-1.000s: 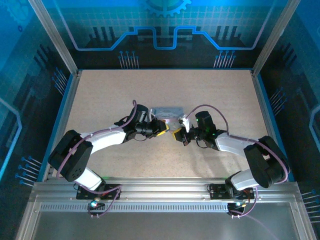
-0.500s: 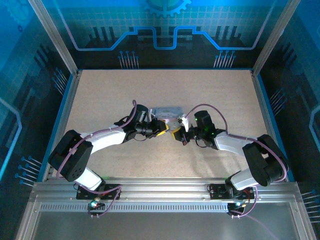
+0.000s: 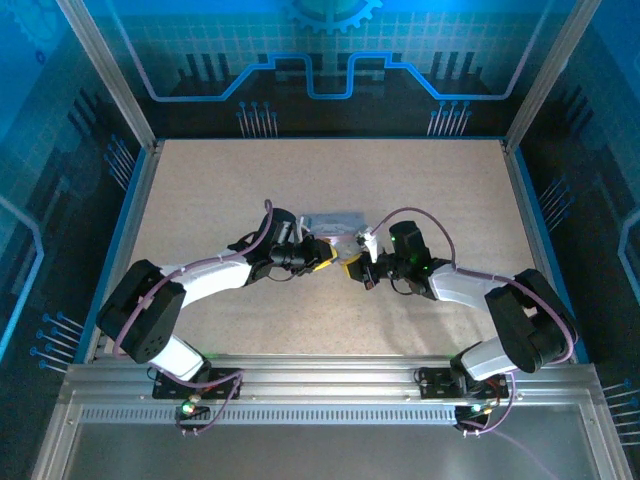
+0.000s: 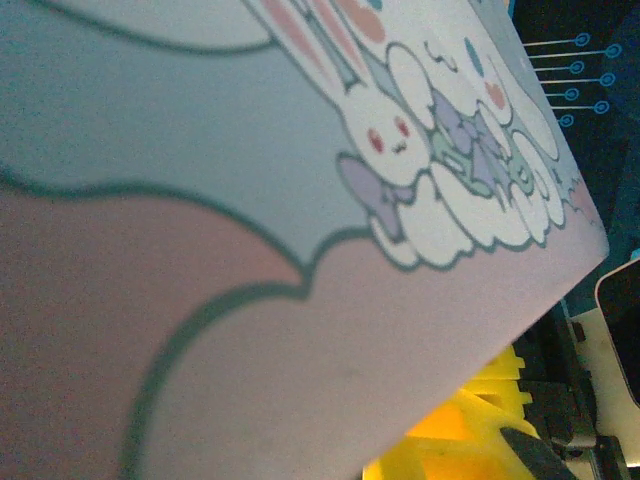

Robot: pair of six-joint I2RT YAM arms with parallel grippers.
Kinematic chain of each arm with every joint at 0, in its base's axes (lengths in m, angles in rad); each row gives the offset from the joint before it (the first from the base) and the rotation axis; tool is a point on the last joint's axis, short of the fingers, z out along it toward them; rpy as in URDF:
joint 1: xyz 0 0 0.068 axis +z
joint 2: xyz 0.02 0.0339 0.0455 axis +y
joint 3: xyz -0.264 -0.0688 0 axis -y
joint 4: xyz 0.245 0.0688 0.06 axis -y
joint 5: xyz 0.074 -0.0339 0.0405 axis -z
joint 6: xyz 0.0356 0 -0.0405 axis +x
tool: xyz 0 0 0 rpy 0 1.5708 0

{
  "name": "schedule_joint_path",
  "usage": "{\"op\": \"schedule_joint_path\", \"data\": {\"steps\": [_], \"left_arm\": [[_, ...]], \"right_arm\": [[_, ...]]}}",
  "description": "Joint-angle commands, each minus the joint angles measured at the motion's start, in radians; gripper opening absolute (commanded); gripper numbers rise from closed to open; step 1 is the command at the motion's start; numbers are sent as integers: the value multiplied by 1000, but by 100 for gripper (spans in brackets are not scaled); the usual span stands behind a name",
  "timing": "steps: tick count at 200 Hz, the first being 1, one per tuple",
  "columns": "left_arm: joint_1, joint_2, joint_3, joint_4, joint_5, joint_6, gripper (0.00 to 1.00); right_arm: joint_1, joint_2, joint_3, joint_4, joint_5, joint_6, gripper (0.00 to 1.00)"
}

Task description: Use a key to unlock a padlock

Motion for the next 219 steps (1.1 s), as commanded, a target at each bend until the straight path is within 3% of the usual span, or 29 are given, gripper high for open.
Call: {"op": "schedule_joint_path", "data": {"steps": [1,70,219], "left_arm": [[-13,-37,4,83,97,2,16],[-14,-33,-3,103,98,-18,16],[-15,-30,-1,72,81,1,16]], "right_arm": [[4,-5,11,94,12,25,0],[47,6,29,92,79,9,0],[-18,-99,-31,54,67,-3,0]]}}
